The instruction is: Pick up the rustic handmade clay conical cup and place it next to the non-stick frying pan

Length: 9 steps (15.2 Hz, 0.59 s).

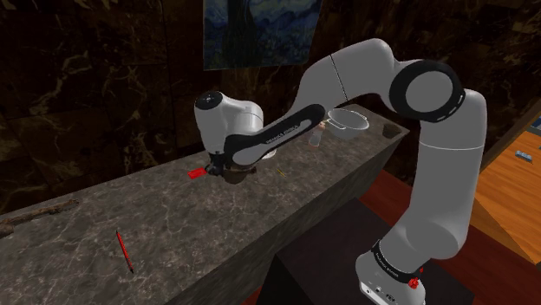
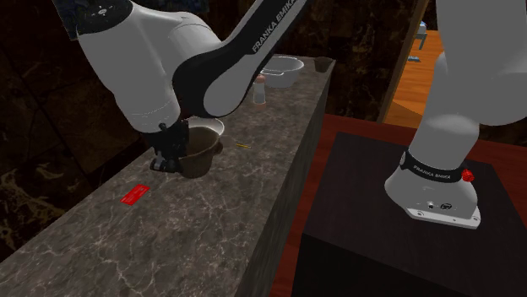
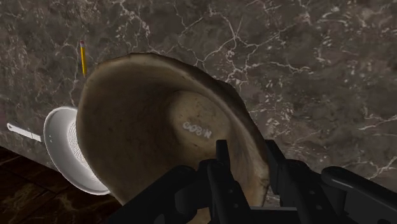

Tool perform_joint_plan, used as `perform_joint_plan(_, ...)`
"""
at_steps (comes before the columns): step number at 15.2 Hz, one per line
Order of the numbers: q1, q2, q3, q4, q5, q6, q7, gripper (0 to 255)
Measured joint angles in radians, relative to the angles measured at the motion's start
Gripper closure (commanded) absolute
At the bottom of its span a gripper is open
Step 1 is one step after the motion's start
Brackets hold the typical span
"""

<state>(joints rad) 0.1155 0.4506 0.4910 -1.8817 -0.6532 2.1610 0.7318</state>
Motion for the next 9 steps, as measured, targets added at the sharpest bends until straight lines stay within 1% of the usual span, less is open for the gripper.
perform_joint_plan(3, -0.029, 0.034, -0.021, 0.058, -0.005, -0.003, -0.061, 255)
perform_joint_plan(6, -0.044, 0.098, -0.045, 0.148, -0.017, -0.014, -0.115, 255)
perform_joint_plan(9, -0.070, 0.144, -0.064, 0.226, -0.019, -0.024, -0.180, 255)
